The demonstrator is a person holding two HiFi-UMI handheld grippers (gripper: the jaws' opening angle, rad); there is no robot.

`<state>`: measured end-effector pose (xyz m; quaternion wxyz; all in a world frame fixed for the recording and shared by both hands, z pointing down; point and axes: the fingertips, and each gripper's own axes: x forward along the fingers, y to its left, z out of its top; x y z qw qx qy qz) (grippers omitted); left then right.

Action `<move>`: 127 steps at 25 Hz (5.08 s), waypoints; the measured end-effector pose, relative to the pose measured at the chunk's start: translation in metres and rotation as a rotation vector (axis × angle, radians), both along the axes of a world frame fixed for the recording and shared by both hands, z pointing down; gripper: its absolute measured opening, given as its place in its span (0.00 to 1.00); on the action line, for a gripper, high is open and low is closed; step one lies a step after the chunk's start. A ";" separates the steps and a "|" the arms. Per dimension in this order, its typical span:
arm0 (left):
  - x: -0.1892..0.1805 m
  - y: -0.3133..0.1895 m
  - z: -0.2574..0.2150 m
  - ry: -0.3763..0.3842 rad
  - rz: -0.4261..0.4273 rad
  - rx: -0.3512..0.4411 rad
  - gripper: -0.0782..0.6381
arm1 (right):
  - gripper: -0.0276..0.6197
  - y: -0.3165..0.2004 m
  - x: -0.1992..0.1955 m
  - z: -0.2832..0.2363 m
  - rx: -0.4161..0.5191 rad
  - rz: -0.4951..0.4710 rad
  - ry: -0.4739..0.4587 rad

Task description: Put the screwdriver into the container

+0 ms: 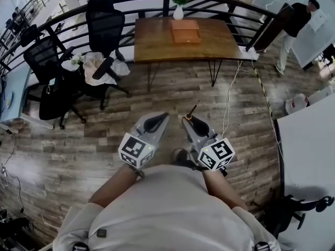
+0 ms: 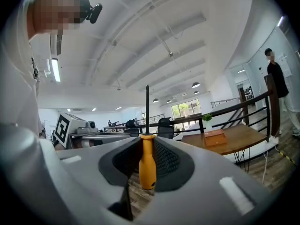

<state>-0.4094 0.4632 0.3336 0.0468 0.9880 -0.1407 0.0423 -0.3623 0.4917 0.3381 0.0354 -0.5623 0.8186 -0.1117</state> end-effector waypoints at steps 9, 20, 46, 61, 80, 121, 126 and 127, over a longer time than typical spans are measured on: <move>0.133 -0.026 0.000 0.016 -0.005 0.006 0.11 | 0.16 -0.025 0.126 -0.005 0.007 -0.019 0.017; 0.207 -0.050 -0.001 0.008 -0.040 -0.003 0.11 | 0.16 -0.046 0.208 -0.008 0.005 -0.049 0.014; 0.241 -0.241 0.027 0.010 0.016 -0.059 0.11 | 0.16 -0.236 0.239 0.029 -0.051 -0.009 -0.045; 0.235 -0.371 0.013 0.005 0.074 -0.070 0.11 | 0.16 -0.364 0.226 0.012 -0.058 0.029 -0.052; 0.323 -0.421 0.016 -0.013 0.021 -0.070 0.11 | 0.16 -0.426 0.314 0.010 -0.046 -0.042 -0.065; 0.495 -0.515 0.032 0.005 -0.003 -0.092 0.11 | 0.16 -0.517 0.474 0.023 -0.059 -0.106 -0.100; 0.490 -0.566 0.019 0.011 -0.009 -0.077 0.11 | 0.16 -0.566 0.470 0.011 -0.049 -0.109 -0.091; 0.489 -0.575 0.015 0.013 -0.009 -0.071 0.11 | 0.16 -0.575 0.469 0.008 -0.043 -0.111 -0.088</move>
